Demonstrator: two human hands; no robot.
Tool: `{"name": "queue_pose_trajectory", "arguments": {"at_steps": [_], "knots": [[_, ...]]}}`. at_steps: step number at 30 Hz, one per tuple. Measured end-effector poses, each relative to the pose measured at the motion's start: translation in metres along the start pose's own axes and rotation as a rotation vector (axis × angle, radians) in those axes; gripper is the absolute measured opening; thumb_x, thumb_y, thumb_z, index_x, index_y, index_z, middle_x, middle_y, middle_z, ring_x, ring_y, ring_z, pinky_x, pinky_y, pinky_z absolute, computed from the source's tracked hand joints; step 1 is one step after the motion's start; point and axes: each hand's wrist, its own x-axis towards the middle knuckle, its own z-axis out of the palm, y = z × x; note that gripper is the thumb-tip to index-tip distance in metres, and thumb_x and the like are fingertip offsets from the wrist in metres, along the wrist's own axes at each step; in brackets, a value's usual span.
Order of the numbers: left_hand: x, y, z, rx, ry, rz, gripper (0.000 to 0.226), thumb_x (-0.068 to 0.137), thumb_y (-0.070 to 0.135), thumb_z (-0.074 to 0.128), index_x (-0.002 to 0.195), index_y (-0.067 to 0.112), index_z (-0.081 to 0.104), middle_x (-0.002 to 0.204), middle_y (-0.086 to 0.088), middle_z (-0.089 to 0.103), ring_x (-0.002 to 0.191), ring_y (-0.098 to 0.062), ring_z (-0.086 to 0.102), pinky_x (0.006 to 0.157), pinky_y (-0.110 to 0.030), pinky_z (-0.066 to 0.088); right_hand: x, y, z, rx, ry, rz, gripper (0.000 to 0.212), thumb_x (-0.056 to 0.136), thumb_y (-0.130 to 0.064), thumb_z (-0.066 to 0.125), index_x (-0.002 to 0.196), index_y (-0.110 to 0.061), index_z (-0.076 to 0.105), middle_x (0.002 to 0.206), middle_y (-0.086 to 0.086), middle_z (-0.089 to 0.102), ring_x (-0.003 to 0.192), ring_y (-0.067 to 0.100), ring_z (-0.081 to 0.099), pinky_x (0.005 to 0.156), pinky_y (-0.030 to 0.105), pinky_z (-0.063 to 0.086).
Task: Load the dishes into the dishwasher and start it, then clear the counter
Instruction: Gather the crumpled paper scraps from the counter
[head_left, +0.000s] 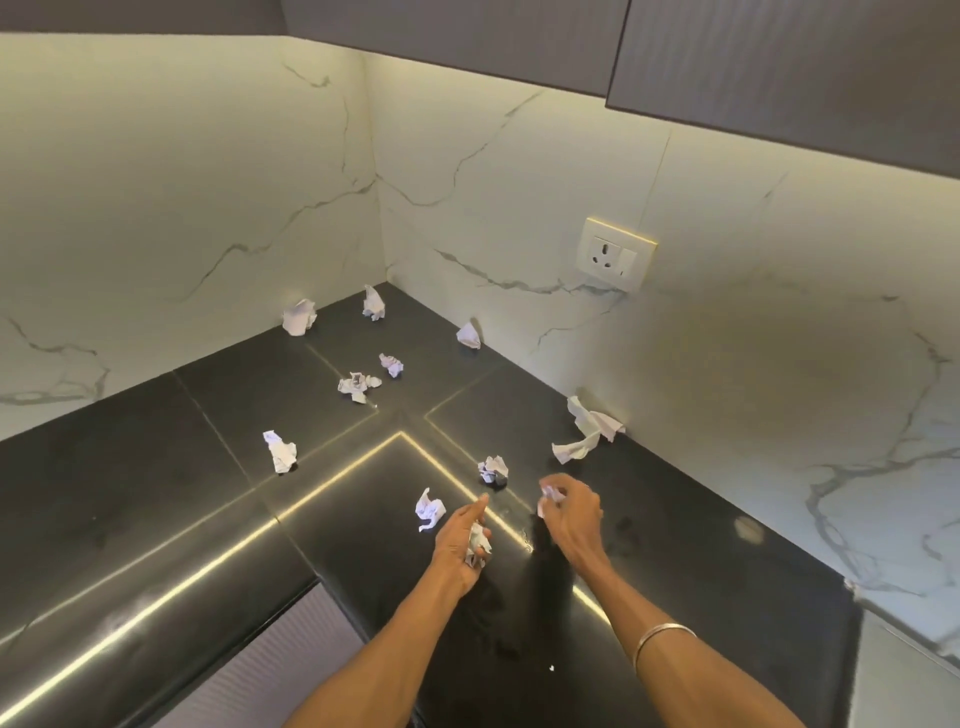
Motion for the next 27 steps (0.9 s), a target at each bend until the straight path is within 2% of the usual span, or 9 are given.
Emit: {"name": "queue_pose_trajectory", "arguments": {"at_steps": [2,4,7,11,15,18,22,25,27], "knots": [[-0.001,0.009,0.010,0.007,-0.034,0.020,0.029,0.079,0.036,0.080,0.076,0.015,0.059,0.058,-0.001,0.052,0.044,-0.012,0.047,0.039,-0.022,0.035,-0.007,-0.026,-0.002,0.142,0.012,-0.084,0.015,0.087,-0.023,0.069,0.101,-0.028,0.072,0.094,-0.014,0.070,0.086,0.002,0.067,0.075,0.018,0.055],[-0.006,0.022,0.021,-0.041,-0.091,0.051,0.029,0.089,0.040,0.069,0.091,0.011,0.067,0.068,-0.003,0.063,0.052,-0.013,0.061,0.044,-0.023,0.047,-0.011,-0.055,0.002,0.245,-0.024,-0.178,0.018,0.085,-0.029,0.074,0.103,-0.026,0.072,0.092,-0.017,0.071,0.086,-0.001,0.067,0.072,0.012,0.053],[-0.008,0.042,0.028,-0.107,-0.180,0.097,0.052,0.093,0.051,0.060,0.116,0.006,0.069,0.108,-0.015,0.072,0.096,-0.024,0.072,0.080,-0.035,0.058,-0.013,-0.096,0.015,0.289,-0.079,-0.289,0.017,0.082,-0.026,0.077,0.099,-0.022,0.075,0.088,-0.015,0.074,0.084,0.000,0.069,0.071,0.011,0.052],[-0.015,0.072,0.010,-0.263,-0.123,0.143,0.059,0.095,0.057,0.047,0.117,0.005,0.066,0.108,-0.015,0.071,0.107,-0.029,0.066,0.106,-0.043,0.046,-0.014,-0.133,0.048,0.161,-0.164,-0.407,0.013,0.077,-0.027,0.077,0.090,-0.027,0.078,0.084,-0.016,0.074,0.079,-0.002,0.069,0.070,0.014,0.054],[-0.017,0.100,-0.035,-0.408,-0.112,0.130,0.060,0.090,0.061,0.050,0.097,0.005,0.071,0.091,-0.015,0.071,0.088,-0.028,0.068,0.088,-0.041,0.052,-0.023,-0.157,0.082,0.027,-0.335,-0.528,0.020,0.072,-0.026,0.075,0.092,-0.027,0.079,0.090,-0.016,0.075,0.083,-0.001,0.070,0.075,0.022,0.057],[-0.017,0.115,-0.067,-0.483,-0.041,0.186,0.049,0.082,0.059,0.063,0.085,0.010,0.064,0.079,-0.010,0.064,0.075,-0.025,0.065,0.081,-0.039,0.053,-0.036,-0.173,0.105,-0.037,-0.422,-0.596,0.018,0.077,-0.022,0.075,0.094,-0.027,0.079,0.095,-0.014,0.076,0.091,0.000,0.068,0.077,0.007,0.045],[-0.015,0.126,-0.102,-0.373,-0.025,0.251,0.041,0.080,0.051,0.072,0.088,0.011,0.063,0.076,-0.008,0.065,0.074,-0.024,0.066,0.083,-0.039,0.052,-0.049,-0.191,0.132,-0.053,-0.462,-0.597,0.019,0.076,-0.014,0.077,0.094,-0.019,0.080,0.097,-0.007,0.076,0.093,0.004,0.066,0.075,-0.005,0.034],[-0.010,0.128,-0.129,-0.318,0.003,0.235,0.045,0.055,0.043,0.089,0.082,0.015,0.065,0.081,-0.007,0.062,0.068,-0.021,0.064,0.062,-0.031,0.054,-0.054,-0.200,0.146,-0.043,-0.578,-0.579,0.020,0.075,-0.019,0.074,0.094,-0.019,0.080,0.092,-0.005,0.077,0.086,0.008,0.070,0.074,0.015,0.045],[-0.001,0.130,-0.148,-0.317,0.091,0.200,0.055,0.038,0.035,0.091,0.083,0.014,0.068,0.081,-0.008,0.064,0.061,-0.021,0.063,0.051,-0.028,0.050,-0.051,-0.206,0.153,-0.071,-0.753,-0.477,0.028,0.082,-0.025,0.073,0.109,-0.020,0.076,0.099,-0.003,0.076,0.092,0.008,0.069,0.078,0.018,0.048]]}}
